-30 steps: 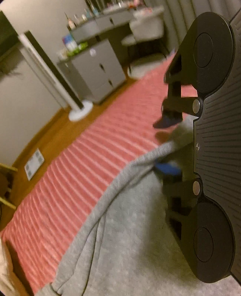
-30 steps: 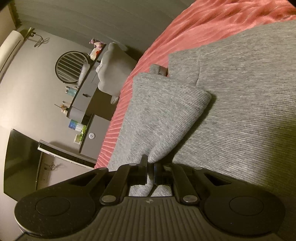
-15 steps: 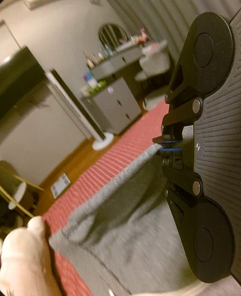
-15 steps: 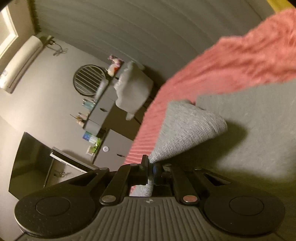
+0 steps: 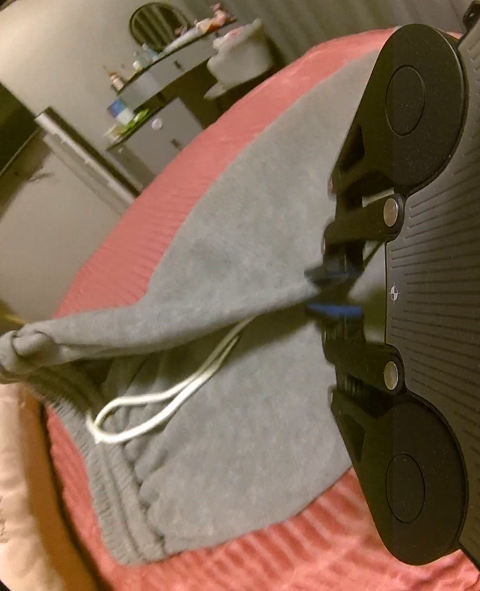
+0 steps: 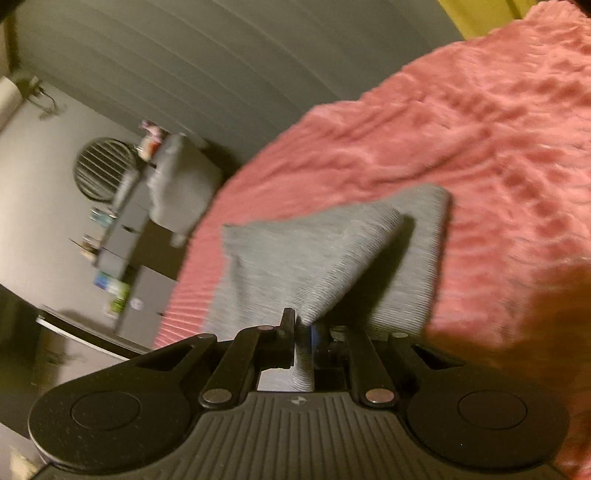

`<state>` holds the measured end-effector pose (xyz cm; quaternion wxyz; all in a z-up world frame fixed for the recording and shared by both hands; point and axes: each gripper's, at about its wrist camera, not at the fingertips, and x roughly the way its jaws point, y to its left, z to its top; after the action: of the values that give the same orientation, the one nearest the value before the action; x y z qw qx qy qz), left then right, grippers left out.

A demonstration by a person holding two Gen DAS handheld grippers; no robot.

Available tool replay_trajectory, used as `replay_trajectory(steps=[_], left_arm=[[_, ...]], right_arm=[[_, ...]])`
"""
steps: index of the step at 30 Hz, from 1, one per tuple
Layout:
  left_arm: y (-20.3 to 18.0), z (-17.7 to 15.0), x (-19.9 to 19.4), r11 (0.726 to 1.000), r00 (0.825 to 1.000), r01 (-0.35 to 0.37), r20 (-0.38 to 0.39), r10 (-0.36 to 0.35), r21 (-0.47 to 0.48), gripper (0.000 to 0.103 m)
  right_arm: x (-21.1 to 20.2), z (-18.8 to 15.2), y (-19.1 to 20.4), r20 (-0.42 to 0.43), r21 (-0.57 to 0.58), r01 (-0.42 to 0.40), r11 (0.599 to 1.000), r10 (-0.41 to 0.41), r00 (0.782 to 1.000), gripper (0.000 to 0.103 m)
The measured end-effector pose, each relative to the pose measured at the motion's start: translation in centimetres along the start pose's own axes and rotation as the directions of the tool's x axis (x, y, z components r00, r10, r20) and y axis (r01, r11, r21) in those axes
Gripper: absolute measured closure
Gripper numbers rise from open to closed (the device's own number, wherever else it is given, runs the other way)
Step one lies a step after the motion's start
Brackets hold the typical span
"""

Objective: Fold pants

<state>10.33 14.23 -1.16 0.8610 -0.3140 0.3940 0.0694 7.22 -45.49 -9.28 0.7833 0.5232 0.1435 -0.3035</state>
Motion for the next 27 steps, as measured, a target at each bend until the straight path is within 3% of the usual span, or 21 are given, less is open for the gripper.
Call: replay_trajectory(steps=[1,2,3,4,6,8,10,11,12,13,14,15,18,23,25,27], left_arm=[[0.3,0.7,-0.1,0.999,1.0,-0.002,0.027,0.002,-0.035,0.046],[0.6,1.4,-0.3,0.998,0.998,-0.006,0.057,0.01,-0.069,0.036],[0.7,2.5,-0.5,0.996,0.996,-0.007,0.085,0.014,-0.091,0.035],[0.7,3.8,-0.7,0.996,0.993,-0.007,0.117,0.018,-0.094,0.033],[0.2,5.6,-0.3,0.997,0.987,-0.024,0.154,0.036,-0.074,0.011],[-0.2,7.6,0.9,0.995,0.984,-0.084,0.155,0.091,-0.052,0.008],[-0.5,9.0,2.4,0.989,0.98,-0.14,0.139,0.146,-0.051,0.009],[-0.6,9.4,3.1,0.988,0.981,-0.147,0.118,0.151,-0.045,0.014],[-0.5,9.7,3.7,0.987,0.984,-0.154,0.088,0.157,-0.044,0.027],[-0.4,9.7,4.4,0.985,0.984,-0.168,0.049,0.17,-0.048,0.037],[-0.5,9.9,5.1,0.981,0.983,-0.185,0.01,0.186,-0.049,0.055],[-0.5,10.0,5.8,0.98,0.98,-0.196,-0.026,0.195,-0.047,0.066],[-0.5,10.0,6.4,0.986,0.986,-0.163,-0.027,0.163,-0.031,0.087],[0.3,9.8,5.5,0.995,0.996,-0.088,0.009,0.089,-0.042,0.091],[0.9,9.9,5.4,0.995,0.996,-0.084,0.007,0.085,-0.058,0.087],[1.3,9.9,5.3,0.994,0.996,-0.094,0.006,0.094,-0.057,0.072]], right_arm=[[0.4,-0.1,-0.4,-0.02,0.008,-0.009,1.0,0.009,1.0,0.077],[0.7,-0.3,-0.7,-0.039,0.022,-0.025,0.999,0.026,0.999,0.06],[1.0,-0.5,-1.0,-0.051,0.04,-0.053,0.998,0.055,0.997,0.054],[1.0,-0.6,-1.2,-0.053,0.048,-0.067,0.997,0.07,0.996,0.054],[1.1,-0.6,-1.2,-0.054,0.042,-0.079,0.996,0.081,0.995,0.05],[1.3,-0.7,-1.1,-0.059,0.027,-0.092,0.995,0.094,0.994,0.05],[1.2,-1.1,-0.6,-0.055,0.002,-0.087,0.996,0.087,0.995,0.056],[1.3,-1.2,-0.3,-0.056,-0.012,-0.081,0.997,0.08,0.995,0.066],[1.5,-1.2,-0.2,-0.059,-0.026,-0.073,0.997,0.071,0.996,0.076],[1.7,-1.3,0.0,-0.062,-0.038,-0.063,0.997,0.06,0.996,0.08],[1.8,-1.3,0.1,-0.061,-0.048,-0.048,0.998,0.045,0.997,0.086],[1.8,-1.3,0.1,-0.059,-0.053,-0.037,0.998,0.034,0.998,0.091],[1.9,-1.1,0.2,-0.057,-0.058,-0.029,0.998,0.026,0.998,0.094],[2.4,-0.6,-0.4,-0.078,0.014,-0.061,0.998,0.062,0.995,0.088],[2.4,-0.4,-0.8,-0.084,0.05,-0.079,0.996,0.083,0.993,0.088],[2.5,-0.1,-1.2,-0.09,0.086,-0.089,0.992,0.096,0.991,0.088]])
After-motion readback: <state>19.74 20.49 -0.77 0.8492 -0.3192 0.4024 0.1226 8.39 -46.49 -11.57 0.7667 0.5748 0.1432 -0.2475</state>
